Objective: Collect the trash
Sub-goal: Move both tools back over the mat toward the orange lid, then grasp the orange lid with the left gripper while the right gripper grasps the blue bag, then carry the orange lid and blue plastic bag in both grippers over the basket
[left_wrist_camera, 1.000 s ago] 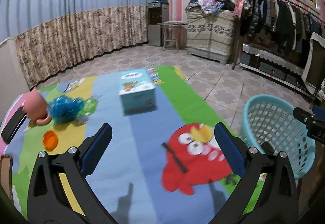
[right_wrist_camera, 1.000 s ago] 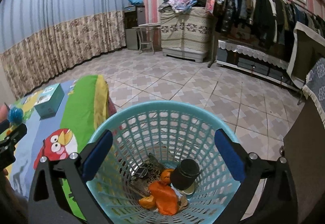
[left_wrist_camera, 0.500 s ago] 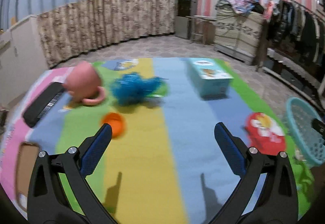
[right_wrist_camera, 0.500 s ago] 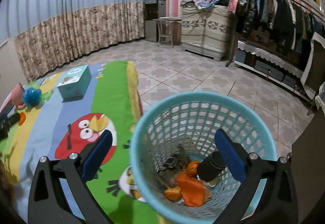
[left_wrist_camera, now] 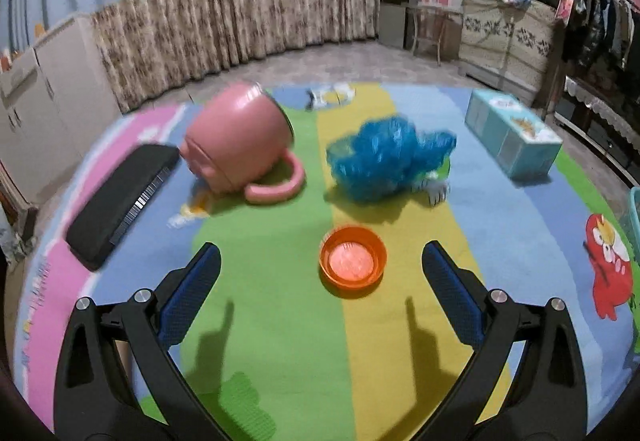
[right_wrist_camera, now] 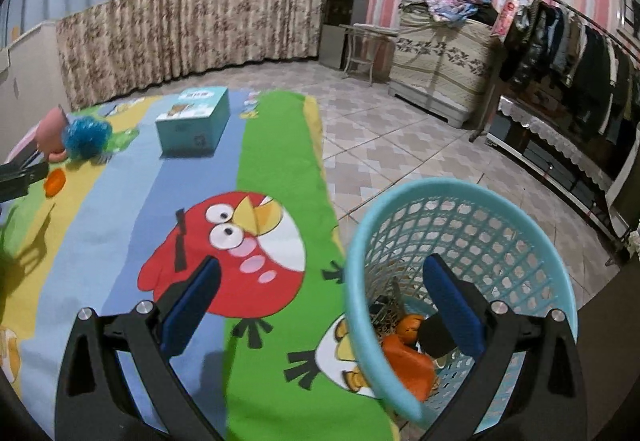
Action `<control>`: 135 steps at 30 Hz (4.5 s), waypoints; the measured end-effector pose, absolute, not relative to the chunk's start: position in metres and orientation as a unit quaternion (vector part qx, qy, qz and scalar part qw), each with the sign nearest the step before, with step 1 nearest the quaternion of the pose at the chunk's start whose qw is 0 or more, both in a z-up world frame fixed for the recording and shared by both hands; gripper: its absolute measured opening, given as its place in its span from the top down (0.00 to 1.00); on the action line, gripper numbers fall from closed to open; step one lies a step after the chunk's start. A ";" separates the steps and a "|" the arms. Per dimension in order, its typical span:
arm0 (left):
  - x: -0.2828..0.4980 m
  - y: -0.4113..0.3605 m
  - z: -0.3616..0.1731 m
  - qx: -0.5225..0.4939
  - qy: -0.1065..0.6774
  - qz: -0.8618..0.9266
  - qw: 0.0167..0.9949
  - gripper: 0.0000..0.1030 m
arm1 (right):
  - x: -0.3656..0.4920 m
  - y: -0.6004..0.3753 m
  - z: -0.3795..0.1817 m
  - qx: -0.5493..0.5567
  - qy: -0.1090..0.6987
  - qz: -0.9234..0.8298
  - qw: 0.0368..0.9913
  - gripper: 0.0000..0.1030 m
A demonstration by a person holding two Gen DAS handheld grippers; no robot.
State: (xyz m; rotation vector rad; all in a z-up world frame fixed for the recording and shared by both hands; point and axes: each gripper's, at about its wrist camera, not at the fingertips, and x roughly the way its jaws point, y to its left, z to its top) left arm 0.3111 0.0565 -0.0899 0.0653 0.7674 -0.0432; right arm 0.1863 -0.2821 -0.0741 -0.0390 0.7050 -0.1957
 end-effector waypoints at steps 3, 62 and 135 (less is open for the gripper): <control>0.320 0.055 -0.098 0.028 0.394 -0.030 0.918 0.05 | 0.188 -0.280 -0.077 -0.014 0.350 -0.093 0.932 0.04; 0.320 0.169 -0.076 -0.038 0.315 0.165 0.934 0.62 | 0.375 -0.038 -0.077 -0.059 0.382 0.135 0.912 0.73; 0.205 -0.250 -0.030 0.065 0.288 -0.251 0.922 0.62 | 0.113 -0.454 -0.050 0.163 0.242 -0.186 0.938 0.91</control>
